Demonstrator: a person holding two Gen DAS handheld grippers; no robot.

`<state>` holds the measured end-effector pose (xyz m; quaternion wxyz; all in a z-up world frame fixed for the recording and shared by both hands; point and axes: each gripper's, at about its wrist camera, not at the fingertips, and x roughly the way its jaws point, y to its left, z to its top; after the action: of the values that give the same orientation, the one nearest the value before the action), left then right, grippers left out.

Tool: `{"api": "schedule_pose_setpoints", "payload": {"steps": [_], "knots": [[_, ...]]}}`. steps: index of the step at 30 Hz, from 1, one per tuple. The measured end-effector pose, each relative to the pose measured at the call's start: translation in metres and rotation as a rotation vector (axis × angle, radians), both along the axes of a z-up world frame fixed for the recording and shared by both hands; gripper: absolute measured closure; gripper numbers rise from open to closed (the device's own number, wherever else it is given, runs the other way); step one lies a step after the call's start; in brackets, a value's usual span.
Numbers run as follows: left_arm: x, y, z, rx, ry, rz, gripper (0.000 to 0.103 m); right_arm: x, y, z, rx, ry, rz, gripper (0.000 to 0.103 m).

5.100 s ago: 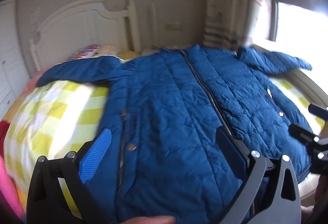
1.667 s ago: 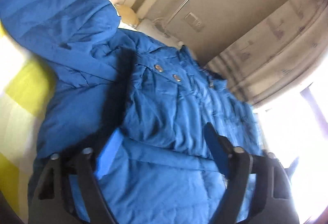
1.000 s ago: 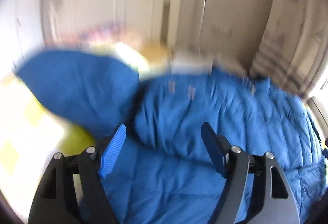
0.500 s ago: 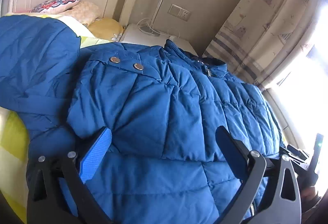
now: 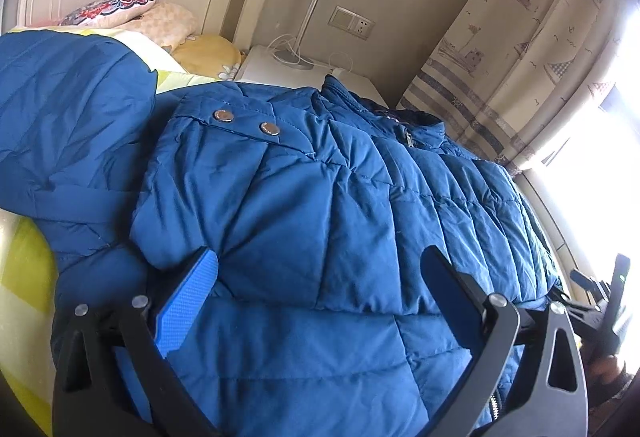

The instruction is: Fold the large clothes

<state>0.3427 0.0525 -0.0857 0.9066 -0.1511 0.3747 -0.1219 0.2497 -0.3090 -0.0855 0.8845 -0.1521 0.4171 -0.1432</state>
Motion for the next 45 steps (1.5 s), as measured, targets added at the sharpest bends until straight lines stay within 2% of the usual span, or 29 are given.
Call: {"api": "schedule_pose_setpoints", "payload": {"steps": [2,3,4,6,8,9,11,13,15,18,20,22,24,25,27,28,29,30,33,35,36,37,38,39,40,42,44,45], "knots": [[0.000,0.001,0.000,-0.004,0.001,0.000,0.003,0.004,0.007,0.000,-0.037,-0.023,0.010,0.027],[0.000,0.001,0.000,-0.004,0.001,-0.001,0.003,0.001,0.007,0.003,-0.039,-0.063,0.005,0.031],[0.000,0.000,0.000,-0.006,0.000,-0.002,0.003,-0.002,0.000,0.006,-0.013,-0.095,-0.023,0.033],[-0.001,0.000,0.000,-0.009,0.000,-0.007,0.003,-0.013,-0.022,0.016,0.103,-0.146,-0.108,0.033],[-0.001,0.000,-0.001,-0.003,0.002,-0.006,0.002,-0.015,-0.031,0.013,0.159,-0.106,-0.115,0.031],[0.000,-0.001,-0.001,0.001,0.004,-0.006,0.002,-0.017,-0.031,0.008,0.170,-0.035,-0.093,0.031],[0.000,0.000,-0.001,0.001,0.004,-0.006,0.002,-0.031,-0.029,0.013,0.201,-0.017,-0.047,0.031],[-0.001,-0.001,-0.001,0.004,0.004,-0.006,0.002,-0.047,-0.032,0.035,0.221,-0.100,-0.046,0.031],[0.000,-0.002,0.000,0.017,0.007,-0.005,0.002,-0.050,-0.027,0.058,0.250,-0.201,0.005,0.041],[-0.001,-0.004,0.001,0.028,-0.001,-0.003,0.002,-0.029,-0.011,0.075,0.270,-0.266,0.099,0.054],[-0.003,-0.001,0.002,0.010,-0.015,-0.001,0.002,0.009,-0.006,0.077,0.345,-0.244,0.148,0.063],[-0.003,0.002,0.001,-0.017,-0.015,0.001,0.002,0.048,-0.008,0.068,0.456,-0.181,0.142,0.068],[-0.003,0.004,0.000,-0.027,-0.012,0.001,0.002,0.084,-0.012,0.047,0.546,-0.108,0.108,0.069],[-0.003,0.004,0.000,-0.026,-0.011,0.001,0.002,0.094,-0.012,0.037,0.547,-0.075,0.088,0.069],[-0.002,0.003,0.000,-0.024,-0.009,0.000,0.002,0.113,-0.021,0.004,0.488,0.047,-0.028,0.091],[-0.002,0.003,0.000,-0.027,-0.008,-0.005,0.002,0.112,-0.032,0.002,0.519,0.017,-0.074,0.102],[-0.001,0.002,0.000,-0.020,-0.004,-0.005,0.002,0.109,-0.041,0.005,0.552,0.003,-0.130,0.103],[-0.001,0.002,-0.001,-0.015,-0.001,-0.006,0.002,0.106,-0.041,0.011,0.565,-0.012,-0.144,0.103],[0.001,-0.002,-0.001,0.011,0.006,-0.006,0.002,0.096,-0.025,0.027,0.497,-0.087,-0.105,0.103],[0.001,-0.003,-0.001,0.025,0.008,-0.007,0.002,0.094,-0.007,0.032,0.524,-0.080,-0.025,0.103],[0.001,-0.003,-0.001,0.023,0.006,-0.007,0.002,0.097,0.005,0.028,0.524,-0.043,0.031,0.101],[0.000,-0.002,-0.001,0.015,0.003,-0.007,0.002,0.102,0.012,0.023,0.488,0.001,0.051,0.086],[-0.001,0.000,0.000,0.003,-0.002,-0.006,0.002,0.108,0.015,0.015,0.430,0.036,0.038,0.066],[-0.002,0.001,0.000,-0.008,-0.008,-0.005,0.002,0.110,0.010,0.010,0.408,0.032,0.012,0.064],[-0.004,0.003,0.002,-0.021,-0.021,0.000,0.002,0.112,0.004,0.010,0.434,0.020,-0.018,0.064],[-0.007,0.006,0.004,-0.034,-0.043,0.007,0.002,0.107,-0.004,0.022,0.445,-0.027,-0.104,0.063],[-0.008,0.006,0.005,-0.039,-0.053,0.008,0.002,0.104,0.003,0.041,0.490,-0.108,-0.043,0.063],[-0.009,0.007,0.006,-0.041,-0.061,0.006,0.002,0.108,0.012,0.045,0.518,-0.102,0.019,0.061]]}}
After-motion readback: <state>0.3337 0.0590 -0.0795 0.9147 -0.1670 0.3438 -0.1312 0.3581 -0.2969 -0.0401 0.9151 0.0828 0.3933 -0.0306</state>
